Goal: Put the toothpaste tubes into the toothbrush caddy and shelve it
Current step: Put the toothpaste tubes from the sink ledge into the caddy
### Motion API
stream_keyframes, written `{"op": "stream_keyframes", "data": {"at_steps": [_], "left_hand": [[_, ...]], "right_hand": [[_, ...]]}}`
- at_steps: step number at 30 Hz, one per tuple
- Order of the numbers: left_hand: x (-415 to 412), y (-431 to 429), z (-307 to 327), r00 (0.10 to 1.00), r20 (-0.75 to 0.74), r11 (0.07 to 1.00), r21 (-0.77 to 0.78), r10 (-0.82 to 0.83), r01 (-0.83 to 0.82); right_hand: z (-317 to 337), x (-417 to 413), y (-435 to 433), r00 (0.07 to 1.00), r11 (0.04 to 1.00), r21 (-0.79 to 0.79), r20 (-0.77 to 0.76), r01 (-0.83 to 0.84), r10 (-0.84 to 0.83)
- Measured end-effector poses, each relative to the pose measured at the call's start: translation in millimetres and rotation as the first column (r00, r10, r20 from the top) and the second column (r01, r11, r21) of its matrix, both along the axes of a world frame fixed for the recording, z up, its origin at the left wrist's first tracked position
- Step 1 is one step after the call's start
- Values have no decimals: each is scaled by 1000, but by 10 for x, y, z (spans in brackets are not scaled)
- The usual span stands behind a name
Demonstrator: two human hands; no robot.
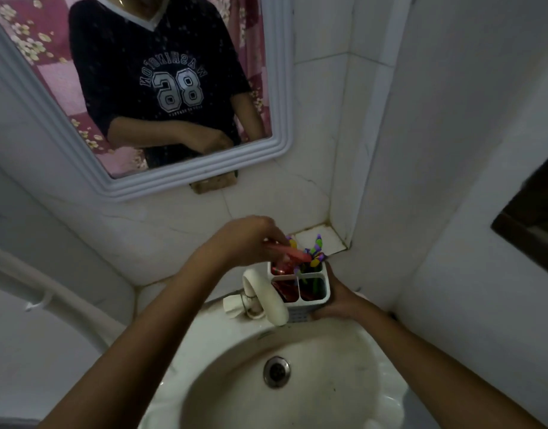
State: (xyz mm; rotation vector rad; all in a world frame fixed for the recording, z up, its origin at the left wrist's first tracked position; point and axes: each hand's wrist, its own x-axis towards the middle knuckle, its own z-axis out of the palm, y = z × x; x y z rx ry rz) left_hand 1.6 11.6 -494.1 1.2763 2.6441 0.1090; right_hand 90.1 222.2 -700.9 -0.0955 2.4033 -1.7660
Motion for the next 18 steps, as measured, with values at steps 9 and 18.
{"op": "stream_keyframes", "data": {"at_steps": [9, 18], "left_hand": [[333, 584, -360, 991, -129, 966, -257, -19, -15], [172, -264, -89, 925, 126, 894, 241, 357, -378]], "right_hand": [[-30, 36, -23, 998, 998, -41, -11, 56, -57], [-37, 199, -37, 952, 942, -157, -38, 295, -305]]}}
